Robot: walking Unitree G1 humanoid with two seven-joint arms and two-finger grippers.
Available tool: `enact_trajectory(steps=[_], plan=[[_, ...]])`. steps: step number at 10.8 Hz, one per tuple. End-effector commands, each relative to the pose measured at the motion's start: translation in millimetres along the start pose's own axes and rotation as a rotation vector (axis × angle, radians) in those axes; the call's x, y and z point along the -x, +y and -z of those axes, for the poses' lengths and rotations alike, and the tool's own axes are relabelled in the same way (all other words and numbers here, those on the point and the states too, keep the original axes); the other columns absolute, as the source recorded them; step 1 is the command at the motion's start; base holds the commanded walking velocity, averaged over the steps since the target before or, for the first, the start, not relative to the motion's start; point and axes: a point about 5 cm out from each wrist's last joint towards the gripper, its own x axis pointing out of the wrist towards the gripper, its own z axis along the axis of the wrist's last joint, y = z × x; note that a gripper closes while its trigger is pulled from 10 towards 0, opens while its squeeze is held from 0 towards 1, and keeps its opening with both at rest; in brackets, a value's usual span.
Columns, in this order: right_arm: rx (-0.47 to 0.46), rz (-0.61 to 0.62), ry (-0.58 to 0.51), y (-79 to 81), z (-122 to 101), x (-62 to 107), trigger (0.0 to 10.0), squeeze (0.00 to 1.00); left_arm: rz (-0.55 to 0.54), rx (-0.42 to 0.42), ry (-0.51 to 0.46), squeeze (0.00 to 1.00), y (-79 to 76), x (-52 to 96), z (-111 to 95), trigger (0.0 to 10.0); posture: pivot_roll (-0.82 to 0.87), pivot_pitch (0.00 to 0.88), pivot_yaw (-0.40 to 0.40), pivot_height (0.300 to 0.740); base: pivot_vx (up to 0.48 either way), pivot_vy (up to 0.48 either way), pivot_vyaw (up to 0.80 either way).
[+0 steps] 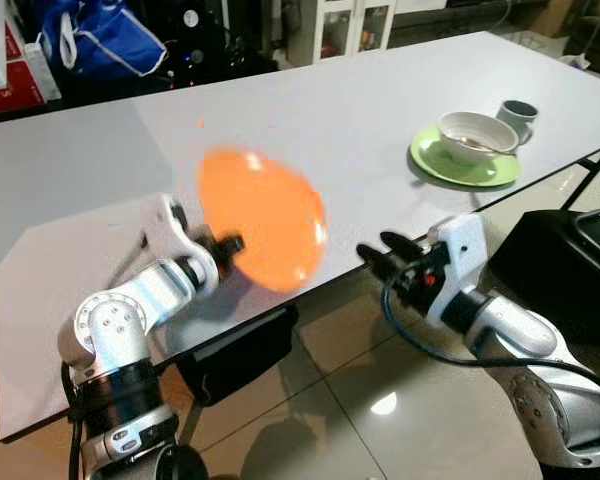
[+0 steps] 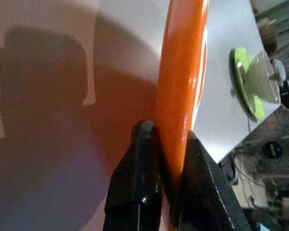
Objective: Setting the table
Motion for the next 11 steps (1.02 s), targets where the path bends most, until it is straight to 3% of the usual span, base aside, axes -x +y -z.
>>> enact_trajectory(steps=[1,5,6,7,11], plan=[[0.013,-0.046,0.011,5.0,-2,2.2,10.0,0.00,0.013,-0.015,0.002,0.00,-5.4,2.1,-4,10.0,0.05,0.000,-0.007,0.740,0.000,0.000,0.00],[0.021,-0.060,0.028,9.6,3,2.6,10.0,0.00,-0.044,0.032,0.045,0.00,0.5,-3.3,-2,10.0,0.05,0.000,-0.008,0.740,0.000,0.000,0.00],[0.019,-0.053,0.026,9.8,4,2.6,10.0,0.00,-0.067,0.040,0.035,0.83,2.8,-6.3,-4,10.0,0.05,0.000,-0.005,0.740,0.000,0.000,0.00],[0.017,-0.048,0.024,9.5,4,2.6,10.0,0.00,-0.074,0.044,0.028,1.00,3.6,-8.1,-6,10.0,0.05,0.000,-0.005,0.740,0.000,0.000,0.00],[0.014,-0.024,0.014,7.0,3,2.8,10.0,0.00,-0.075,0.063,0.010,1.00,3.4,-23.2,-15,10.0,0.05,0.000,-0.003,0.740,0.000,0.000,0.00]])
